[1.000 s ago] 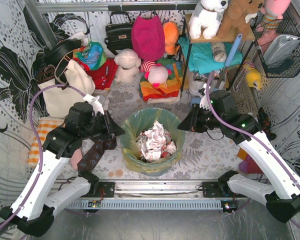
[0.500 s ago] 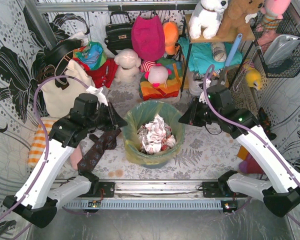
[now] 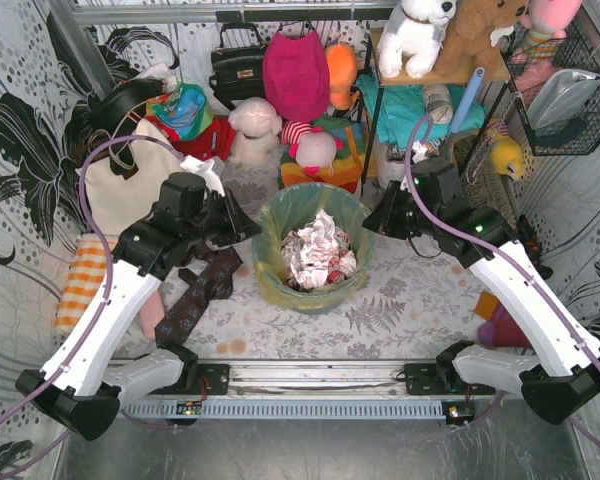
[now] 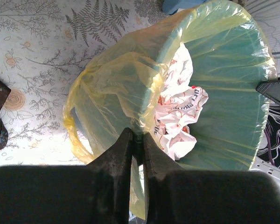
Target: Tie the trash bag
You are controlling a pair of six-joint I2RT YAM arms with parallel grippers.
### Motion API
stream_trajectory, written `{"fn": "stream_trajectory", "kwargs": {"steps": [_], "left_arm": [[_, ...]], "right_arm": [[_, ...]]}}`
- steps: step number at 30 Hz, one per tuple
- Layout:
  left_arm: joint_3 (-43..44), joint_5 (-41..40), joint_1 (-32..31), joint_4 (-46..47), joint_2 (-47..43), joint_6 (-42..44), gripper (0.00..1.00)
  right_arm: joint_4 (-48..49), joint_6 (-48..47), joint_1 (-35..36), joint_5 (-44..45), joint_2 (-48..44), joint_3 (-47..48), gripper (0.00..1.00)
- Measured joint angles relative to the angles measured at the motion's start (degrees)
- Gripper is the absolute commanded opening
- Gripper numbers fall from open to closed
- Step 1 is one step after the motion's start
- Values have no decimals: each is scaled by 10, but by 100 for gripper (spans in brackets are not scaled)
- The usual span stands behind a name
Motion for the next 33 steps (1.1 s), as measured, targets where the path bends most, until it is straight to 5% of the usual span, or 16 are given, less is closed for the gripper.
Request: {"fn": "stream_trajectory", "kwargs": {"steps": [4, 14, 18, 25, 33], "left_arm": [[-3, 0, 0, 13, 9, 1, 19], [10, 8, -4, 16, 26, 12, 62], [66, -6, -5, -18, 34, 24, 65], [119, -76, -5, -62, -22, 28, 64], [-9, -164, -5, -89, -125, -44, 61]], "right_arm": [[0, -3, 0, 16, 9, 1, 2], [-5, -2, 4, 32, 9, 8, 40], [-7, -2, 4, 35, 9, 37, 51], [-19, -5, 5, 57, -22, 80, 56], [-65, -7, 5, 92, -55, 92, 56]]}}
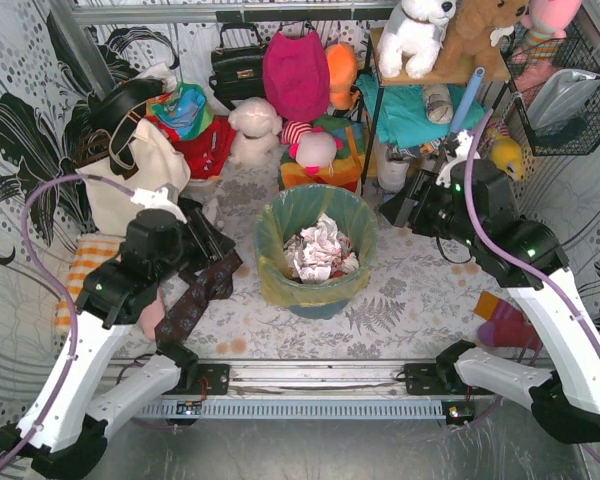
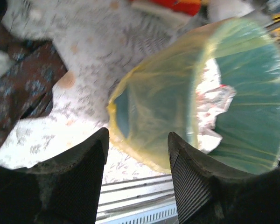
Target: Tie the trash bag
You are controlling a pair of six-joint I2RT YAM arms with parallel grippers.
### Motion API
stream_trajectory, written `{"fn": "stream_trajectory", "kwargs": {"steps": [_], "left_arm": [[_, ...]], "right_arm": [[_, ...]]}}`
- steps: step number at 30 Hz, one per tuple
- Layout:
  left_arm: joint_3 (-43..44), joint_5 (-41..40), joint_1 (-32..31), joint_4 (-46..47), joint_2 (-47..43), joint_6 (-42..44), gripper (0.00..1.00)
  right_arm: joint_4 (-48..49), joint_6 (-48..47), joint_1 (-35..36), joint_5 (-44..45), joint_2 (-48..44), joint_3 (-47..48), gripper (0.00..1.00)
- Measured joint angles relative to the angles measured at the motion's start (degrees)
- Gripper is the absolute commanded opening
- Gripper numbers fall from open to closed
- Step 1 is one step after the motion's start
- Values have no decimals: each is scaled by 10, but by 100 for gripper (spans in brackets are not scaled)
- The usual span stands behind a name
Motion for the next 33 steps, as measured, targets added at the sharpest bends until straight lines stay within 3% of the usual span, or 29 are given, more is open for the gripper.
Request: {"fn": "stream_trajectory", "kwargs": {"steps": [6, 13, 33], "left_arm": [[-151, -3, 0, 14, -60, -64, 59], [-298, 53, 0, 117, -99, -103, 58], [-444, 139, 0, 356, -59, -102, 51]], "right_arm": [[-29, 3, 0, 23, -43, -1, 54], [-37, 14, 0, 41, -88, -36, 53], [-52, 22, 0, 44, -82, -50, 53]]}}
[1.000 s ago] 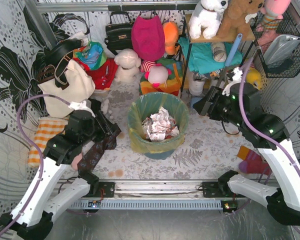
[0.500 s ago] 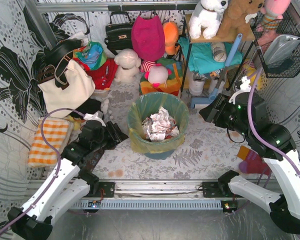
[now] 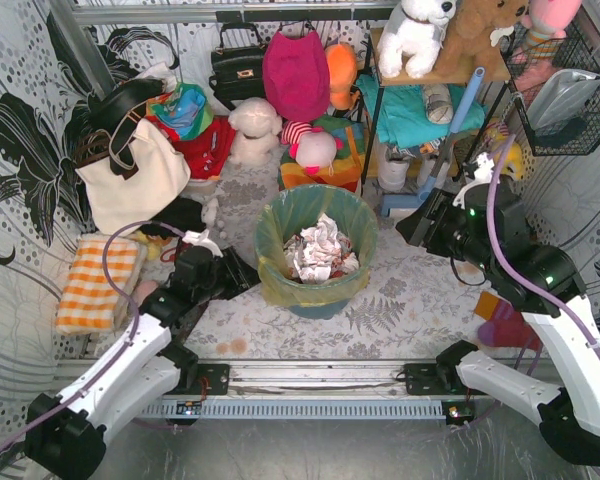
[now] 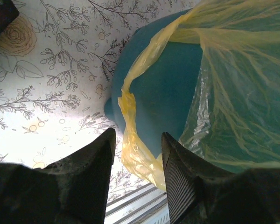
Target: Tie the trash bag
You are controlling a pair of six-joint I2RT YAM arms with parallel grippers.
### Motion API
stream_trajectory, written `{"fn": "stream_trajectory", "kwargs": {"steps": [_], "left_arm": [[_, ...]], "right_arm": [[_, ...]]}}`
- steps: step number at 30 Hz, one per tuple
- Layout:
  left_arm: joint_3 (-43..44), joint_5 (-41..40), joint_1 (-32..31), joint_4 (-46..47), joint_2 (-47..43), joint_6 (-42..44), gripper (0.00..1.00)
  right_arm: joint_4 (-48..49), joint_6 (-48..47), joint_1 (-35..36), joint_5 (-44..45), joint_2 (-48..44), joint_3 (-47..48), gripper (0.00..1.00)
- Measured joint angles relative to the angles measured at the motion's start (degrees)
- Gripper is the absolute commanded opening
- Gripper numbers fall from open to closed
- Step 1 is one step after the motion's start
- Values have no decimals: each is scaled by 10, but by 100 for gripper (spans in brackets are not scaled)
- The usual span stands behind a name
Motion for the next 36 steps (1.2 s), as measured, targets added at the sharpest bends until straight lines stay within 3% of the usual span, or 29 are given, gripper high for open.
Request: {"fn": "stream_trajectory", "kwargs": {"steps": [22, 24, 32, 36], "left_arm": [[-26, 31, 0, 110, 125, 29, 37], [-28, 33, 0, 117, 133, 30, 33], [-29, 43, 0, 127, 131, 31, 0], [-30, 43, 0, 127, 123, 30, 0]], "right_arm": [[10, 13, 0, -24, -14, -29, 53], [9, 14, 0, -24, -15, -32, 53], [-9, 16, 0, -7, 2, -36, 51], [-34, 12, 0, 13, 38, -33, 52]]}}
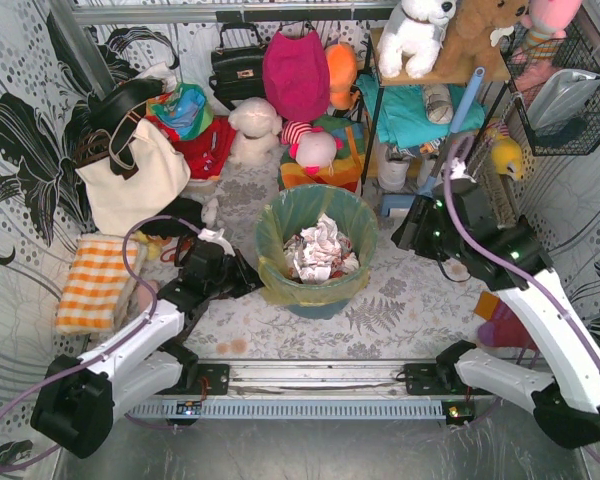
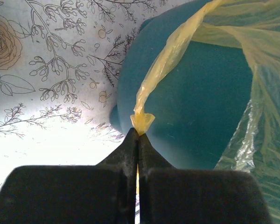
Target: Tie the trash bag
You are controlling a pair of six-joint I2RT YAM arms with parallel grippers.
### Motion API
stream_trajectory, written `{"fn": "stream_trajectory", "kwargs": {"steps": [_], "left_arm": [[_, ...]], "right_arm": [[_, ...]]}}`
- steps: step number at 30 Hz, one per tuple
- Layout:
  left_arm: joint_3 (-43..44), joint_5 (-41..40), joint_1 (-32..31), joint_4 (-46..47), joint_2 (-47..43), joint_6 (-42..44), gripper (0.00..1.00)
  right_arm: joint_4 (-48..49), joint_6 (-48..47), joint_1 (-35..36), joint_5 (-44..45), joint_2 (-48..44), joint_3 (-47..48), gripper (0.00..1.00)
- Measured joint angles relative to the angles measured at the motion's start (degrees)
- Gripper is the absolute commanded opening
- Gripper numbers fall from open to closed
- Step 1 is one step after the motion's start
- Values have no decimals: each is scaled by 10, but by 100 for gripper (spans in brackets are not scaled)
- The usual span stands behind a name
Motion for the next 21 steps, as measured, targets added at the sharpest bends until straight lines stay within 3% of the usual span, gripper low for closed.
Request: {"fn": "stream_trajectory", "kwargs": {"steps": [4, 10, 16, 21], "left_arm": [[0, 0, 0, -5, -1, 0, 0], [0, 0, 0, -13, -9, 0, 0], [0, -1, 0, -23, -13, 0, 0], [0, -1, 0, -26, -14, 0, 0]], "right_arm": [[-8, -12, 0, 19, 45, -2, 52], [26, -30, -40, 5, 53, -69, 43], [120, -39, -142, -90, 35, -234, 42], [226, -48, -157, -186, -9, -349, 40]]}}
